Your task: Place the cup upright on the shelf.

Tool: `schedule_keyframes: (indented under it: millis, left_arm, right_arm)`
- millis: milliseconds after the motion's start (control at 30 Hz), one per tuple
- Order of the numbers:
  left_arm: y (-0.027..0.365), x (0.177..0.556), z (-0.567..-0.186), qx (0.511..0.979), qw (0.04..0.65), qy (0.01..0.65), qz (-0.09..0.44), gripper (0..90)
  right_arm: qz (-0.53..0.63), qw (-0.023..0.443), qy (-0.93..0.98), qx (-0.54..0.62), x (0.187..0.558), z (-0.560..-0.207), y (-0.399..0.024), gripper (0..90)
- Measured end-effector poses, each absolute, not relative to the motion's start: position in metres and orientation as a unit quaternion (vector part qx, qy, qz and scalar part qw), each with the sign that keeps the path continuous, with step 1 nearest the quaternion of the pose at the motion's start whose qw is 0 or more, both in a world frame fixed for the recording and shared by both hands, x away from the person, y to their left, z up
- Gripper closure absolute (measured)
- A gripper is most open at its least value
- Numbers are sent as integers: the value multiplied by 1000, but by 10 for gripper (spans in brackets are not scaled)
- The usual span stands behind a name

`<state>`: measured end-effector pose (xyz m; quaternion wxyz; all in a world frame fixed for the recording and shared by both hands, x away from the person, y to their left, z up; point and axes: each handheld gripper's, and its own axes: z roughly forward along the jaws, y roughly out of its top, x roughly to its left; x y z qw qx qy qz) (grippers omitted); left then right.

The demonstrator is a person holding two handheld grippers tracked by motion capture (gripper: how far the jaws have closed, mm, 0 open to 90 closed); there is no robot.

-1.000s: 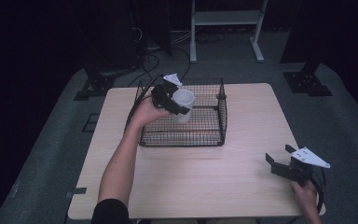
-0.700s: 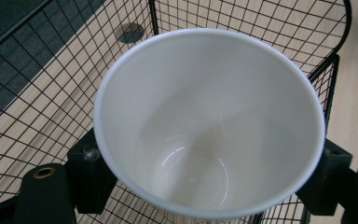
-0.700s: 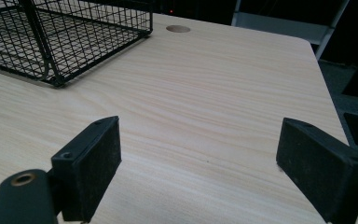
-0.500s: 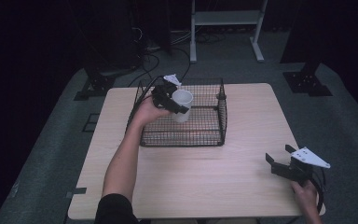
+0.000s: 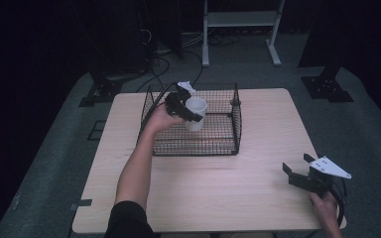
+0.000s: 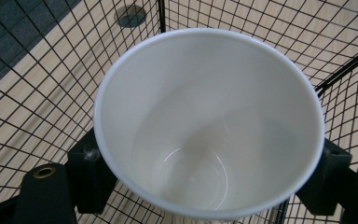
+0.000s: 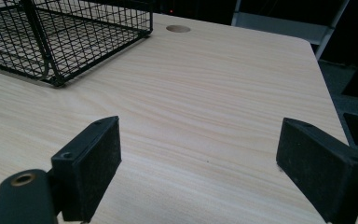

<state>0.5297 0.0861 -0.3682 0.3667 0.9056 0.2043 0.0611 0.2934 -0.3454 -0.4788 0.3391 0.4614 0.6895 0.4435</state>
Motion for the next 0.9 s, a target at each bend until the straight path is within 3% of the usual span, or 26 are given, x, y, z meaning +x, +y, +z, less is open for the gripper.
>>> schedule_keyframes:
  millis: [900]
  left_arm:
    - [72,536,-386,909,363,195,55,207]
  right_arm:
    - [444,340,690,460,293,-479,-345,130]
